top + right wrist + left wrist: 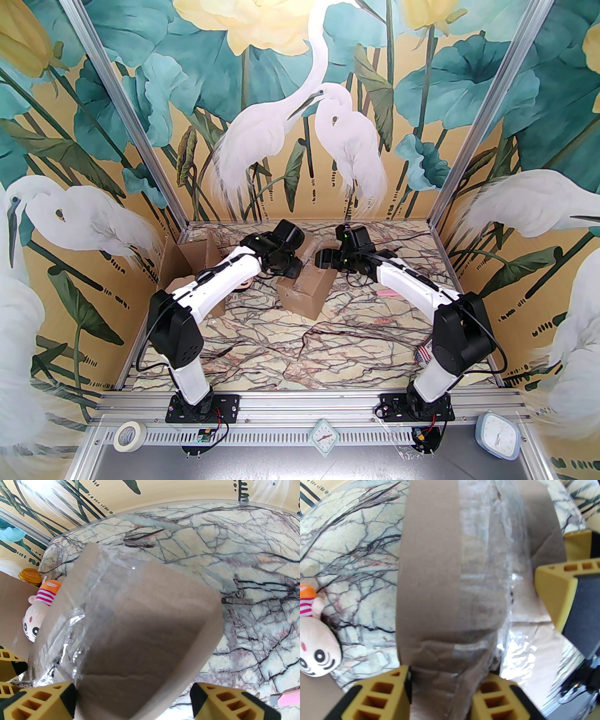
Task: Unpack the express box
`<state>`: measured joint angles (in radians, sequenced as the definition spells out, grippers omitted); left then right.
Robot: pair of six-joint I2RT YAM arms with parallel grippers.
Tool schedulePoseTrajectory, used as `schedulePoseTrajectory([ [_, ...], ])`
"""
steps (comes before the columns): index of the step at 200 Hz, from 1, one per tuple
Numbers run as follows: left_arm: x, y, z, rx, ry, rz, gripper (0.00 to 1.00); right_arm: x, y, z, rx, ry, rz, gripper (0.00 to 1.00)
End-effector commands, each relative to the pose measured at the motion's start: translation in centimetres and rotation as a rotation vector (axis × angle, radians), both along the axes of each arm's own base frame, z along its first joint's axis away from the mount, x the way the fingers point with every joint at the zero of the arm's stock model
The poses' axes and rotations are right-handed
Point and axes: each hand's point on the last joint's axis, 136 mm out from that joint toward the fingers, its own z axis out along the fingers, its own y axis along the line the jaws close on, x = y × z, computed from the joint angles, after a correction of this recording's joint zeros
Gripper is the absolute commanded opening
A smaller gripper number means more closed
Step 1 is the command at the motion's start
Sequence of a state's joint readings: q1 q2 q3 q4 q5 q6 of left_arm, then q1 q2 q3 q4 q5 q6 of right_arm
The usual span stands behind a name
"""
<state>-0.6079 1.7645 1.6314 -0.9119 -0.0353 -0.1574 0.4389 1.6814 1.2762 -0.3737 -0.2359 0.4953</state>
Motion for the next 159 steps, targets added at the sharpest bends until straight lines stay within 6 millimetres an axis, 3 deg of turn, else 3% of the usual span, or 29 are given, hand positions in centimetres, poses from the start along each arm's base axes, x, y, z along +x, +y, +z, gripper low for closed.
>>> schedulePoseTrajectory([
  [1,0.7,-0.5,2.2,-0.172,-0.013,0.067,0.22,-2.3,-2.8,-6.4,-0.175,0.18,-0.034,0.86],
  [41,0.6,-0.7,2.0,-0.182,-0.006,0.051,0.22,-2.4,-1.2,-5.8,-0.14,0.171,0.03,0.85],
  [64,0.8,-1.5,2.0,-0.228,-0.006,0.052,0.22,-2.7,-0.8,-6.7,-0.137,0.21,0.043,0.87],
  [103,0.4,-2.6,1.6,-0.208,0.004,0.021,0.22,-2.7,2.2,-4.2,0.033,0.245,0.07,0.91],
  [119,0.3,-2.6,1.1,-0.187,0.011,0.012,0.22,-2.7,2.5,-4.0,0.058,0.267,0.06,0.92],
  [130,0.1,-2.3,0.9,-0.135,0.005,-0.009,0.28,-2.5,2.3,-4.1,0.052,0.269,0.044,0.93],
  [144,-0.3,-1.8,0.5,-0.026,0.001,-0.054,0.5,-2.5,1.9,-4.3,0.037,0.277,0.029,0.93],
  [159,-0.7,-1.9,-0.1,0.096,-0.012,-0.131,0.63,-2.3,1.9,-3.9,0.036,0.266,0.029,0.93],
])
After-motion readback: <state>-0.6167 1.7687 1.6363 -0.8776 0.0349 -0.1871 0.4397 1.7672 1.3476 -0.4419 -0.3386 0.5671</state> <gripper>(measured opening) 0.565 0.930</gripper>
